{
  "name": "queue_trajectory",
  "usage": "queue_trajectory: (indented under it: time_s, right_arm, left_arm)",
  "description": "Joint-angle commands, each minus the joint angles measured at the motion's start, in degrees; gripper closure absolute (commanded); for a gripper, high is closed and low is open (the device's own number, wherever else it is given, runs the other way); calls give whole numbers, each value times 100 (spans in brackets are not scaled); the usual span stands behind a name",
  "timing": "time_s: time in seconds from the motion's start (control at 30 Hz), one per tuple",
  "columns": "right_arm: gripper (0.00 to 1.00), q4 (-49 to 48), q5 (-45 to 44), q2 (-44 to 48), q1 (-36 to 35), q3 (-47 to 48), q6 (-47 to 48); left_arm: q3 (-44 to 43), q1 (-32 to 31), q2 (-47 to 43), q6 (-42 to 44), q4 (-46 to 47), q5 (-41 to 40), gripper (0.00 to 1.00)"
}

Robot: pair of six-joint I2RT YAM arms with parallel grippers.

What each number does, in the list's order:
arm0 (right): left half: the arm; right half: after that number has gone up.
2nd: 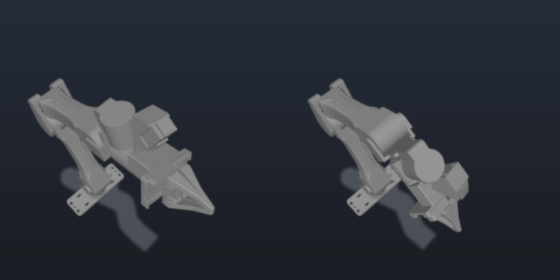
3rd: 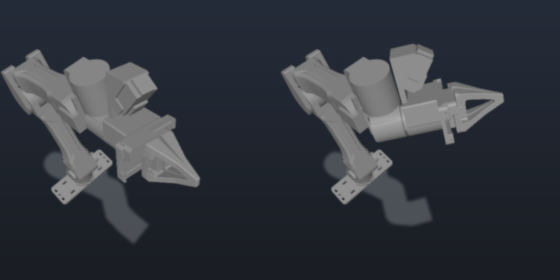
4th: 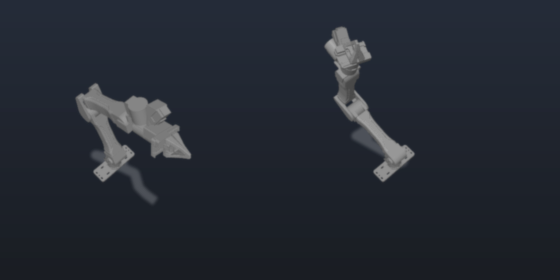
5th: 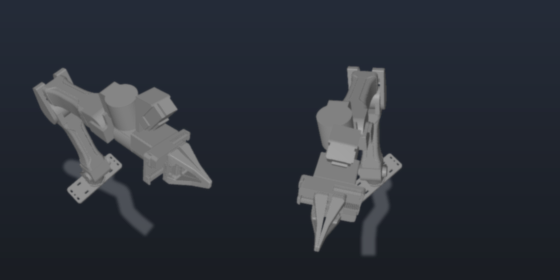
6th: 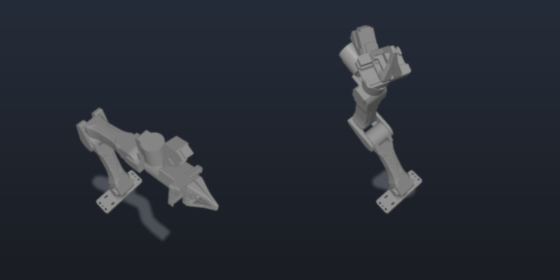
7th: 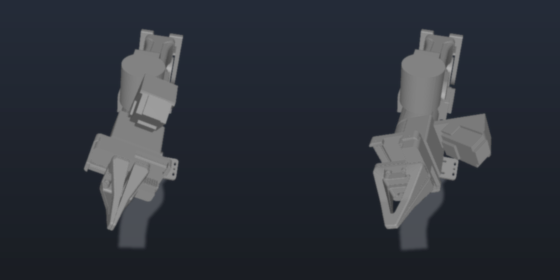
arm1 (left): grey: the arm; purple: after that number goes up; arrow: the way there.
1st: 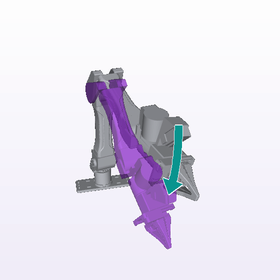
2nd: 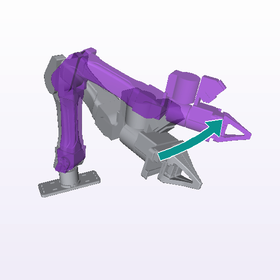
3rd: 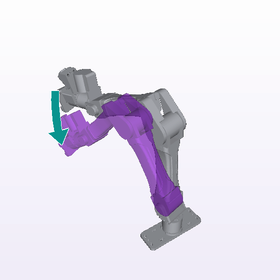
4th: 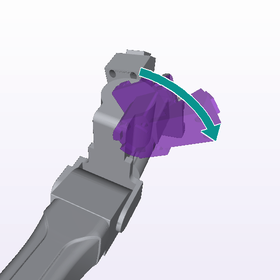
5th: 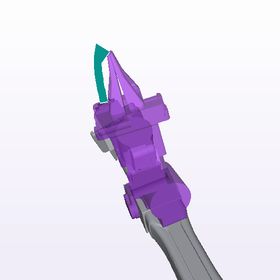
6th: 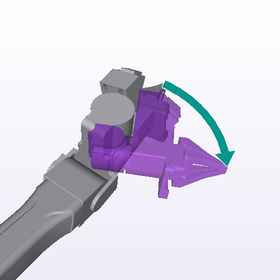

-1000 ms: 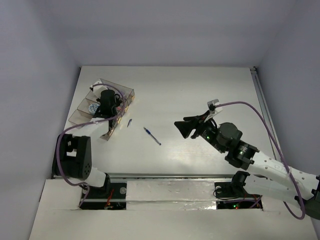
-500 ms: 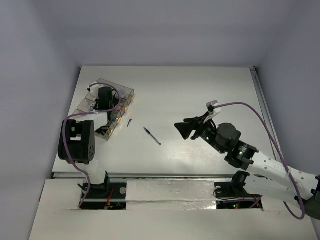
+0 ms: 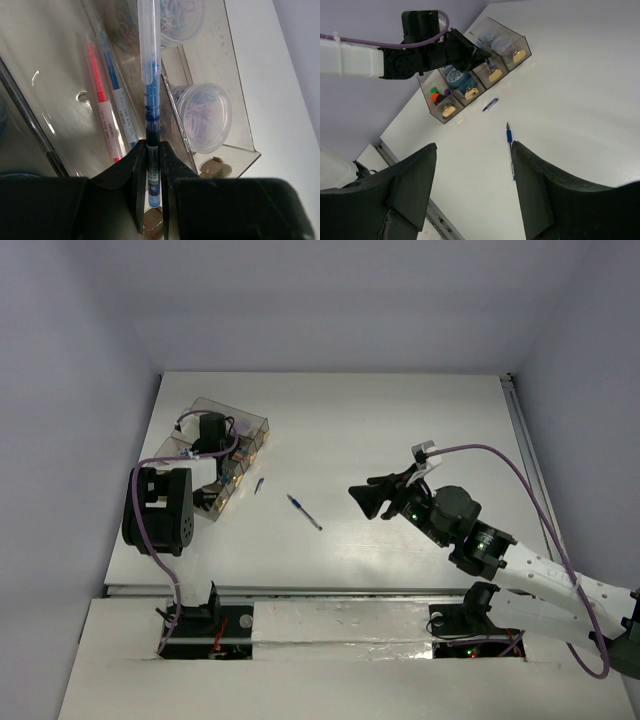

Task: Sort the stationery into containers
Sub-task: Place the pen in the storage box, then pick up the pen from the center of the board.

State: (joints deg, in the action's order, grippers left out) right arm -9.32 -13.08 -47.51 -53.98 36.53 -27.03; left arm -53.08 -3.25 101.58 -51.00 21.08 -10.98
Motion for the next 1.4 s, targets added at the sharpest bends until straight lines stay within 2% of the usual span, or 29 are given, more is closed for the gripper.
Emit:
queue_trajectory:
  time_s: [0.0,0.13,0.33,0.43,0.77,0.83,0.87,0.9,0.93,1.0,1.03,1.07,1.17,1.2,1.37]
  right_arm:
    - [33,-79,-54,48,27,29,66]
    - [33,-79,-37,31,27,64,66]
    - [33,-87,-1,13,27,117,66]
    - [33,-70,7,-4,27,143,83]
    - [34,-61,104,-31,27,231,83]
    - [43,-35,113,-57,27,240,92]
    - [53,-17,122,-109,27,240,92]
    - [75,0,139,-153,27,240,92]
    - [82,9,183,-197,27,231,92]
    - [92,-8,227,-433,27,240,66]
    - [93,-34,323,-539,27,275,66]
    - [94,-35,367,-662,27,310,75]
    - [99,62,359,-1041,27,442,40]
    - [100,88,307,-1085,27,451,31]
    - [100,518,43,-1252,237,627,92]
  left_arm:
    - [-176,43,11,-339,-359,-70,100]
    - [-203,96,-15,-515,-499,-88,99]
    - [-220,96,-42,-560,-526,-106,75]
    - [-238,96,-103,-525,-579,-211,69]
    - [-45,96,-753,-270,-535,-536,66]
    - [25,-140,-1181,-8,-439,-755,67]
    - [121,-246,-1332,107,-386,-843,67]
    - [157,-377,-1490,230,-368,-966,70]
    - [184,-544,-1797,362,-377,-1193,83]
    - [298,-1097,-2053,722,-481,-1440,93]
    - [350,-1299,-2316,802,-517,-1685,100]
    - [568,-1702,-2431,968,-509,-1766,100]
    - [1087,-2301,-2854,1075,-508,-1802,100]
    - [1202,-2651,-2967,1031,-648,-1776,100]
    - [2018,-3436,-3135,496,-1132,-1618,100]
